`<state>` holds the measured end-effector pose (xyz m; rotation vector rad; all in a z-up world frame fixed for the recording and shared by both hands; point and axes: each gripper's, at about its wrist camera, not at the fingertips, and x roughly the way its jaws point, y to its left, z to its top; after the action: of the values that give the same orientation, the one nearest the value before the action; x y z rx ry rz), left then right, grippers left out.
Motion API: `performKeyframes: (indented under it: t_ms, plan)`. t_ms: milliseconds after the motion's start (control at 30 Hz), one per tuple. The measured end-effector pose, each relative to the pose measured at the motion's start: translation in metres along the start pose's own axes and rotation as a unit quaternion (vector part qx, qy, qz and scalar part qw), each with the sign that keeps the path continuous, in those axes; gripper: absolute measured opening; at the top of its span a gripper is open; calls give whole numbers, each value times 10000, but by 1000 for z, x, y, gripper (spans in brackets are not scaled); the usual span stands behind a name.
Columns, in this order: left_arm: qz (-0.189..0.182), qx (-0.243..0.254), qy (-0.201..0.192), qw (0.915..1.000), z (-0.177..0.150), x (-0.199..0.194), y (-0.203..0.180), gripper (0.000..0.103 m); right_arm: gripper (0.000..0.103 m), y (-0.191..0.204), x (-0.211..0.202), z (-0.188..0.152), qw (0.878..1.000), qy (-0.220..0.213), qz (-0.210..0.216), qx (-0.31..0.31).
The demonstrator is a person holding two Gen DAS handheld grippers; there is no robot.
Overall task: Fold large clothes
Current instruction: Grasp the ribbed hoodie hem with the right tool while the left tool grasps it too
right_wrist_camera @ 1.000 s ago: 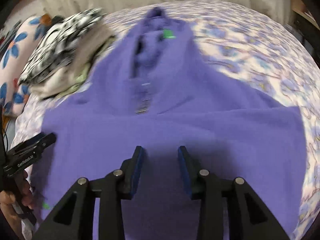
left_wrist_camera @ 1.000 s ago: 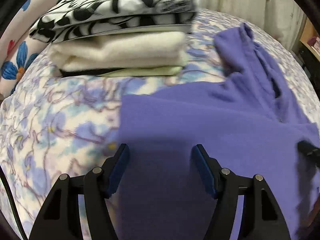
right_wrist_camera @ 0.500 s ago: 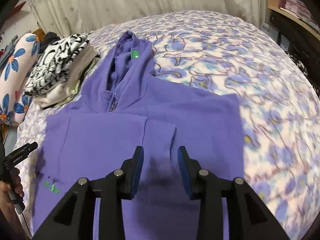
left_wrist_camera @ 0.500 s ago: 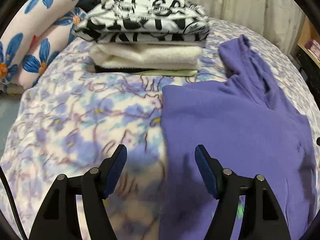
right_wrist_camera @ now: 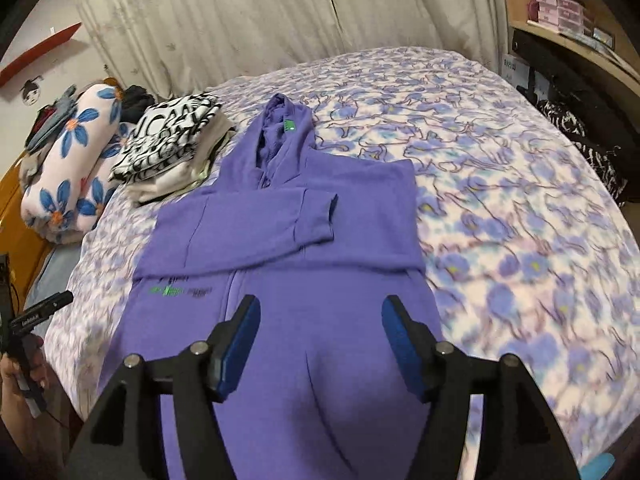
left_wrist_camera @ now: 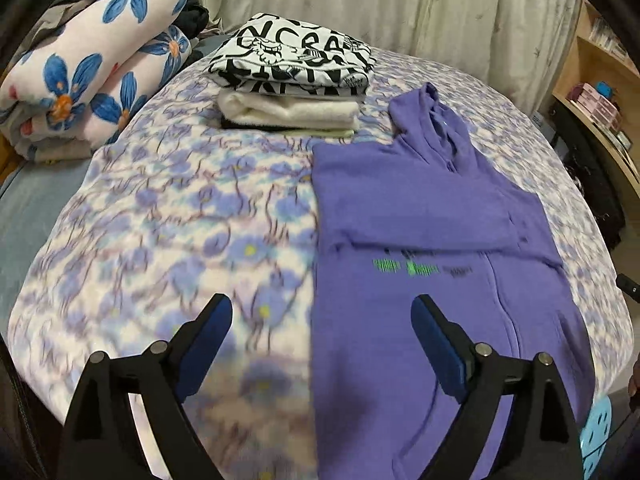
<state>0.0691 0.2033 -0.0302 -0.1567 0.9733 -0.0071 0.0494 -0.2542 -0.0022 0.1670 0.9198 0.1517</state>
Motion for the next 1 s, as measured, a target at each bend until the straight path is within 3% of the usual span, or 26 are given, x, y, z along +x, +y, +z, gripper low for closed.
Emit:
performKeyframes:
  t_ms: [233,467,600,833,900,967,1000]
  plan:
    - [-436,-118,223,9987,-65,-17,0,90,63,-18,-30,-63,9997,140,116,-183]
    - [-1027,-178,509,9933,-131,-3,0,90,63,-47,-37,-123,9992,350,113,-171]
    - [-1259,-130,632,9899,-152,5,-4,90,63,-68,-29,-152,9982,583,98,-25]
    - [-1448,-26,540,9880,-168,17,-6,90,58,-80,-6,-181,9926,897,783,225]
    - [-1515,-30,489,9872,-170,17,-6,84,51,-79,-5,-182,9922,818,921,206]
    - [-1472,177,510,9876,-170,18,-12,58,36,-80,-4,-180,9897,762,1182,272]
    - [-1477,216,524,9874,-169,18,-12,57,33,-80,-4,-179,9895,716,1227,261]
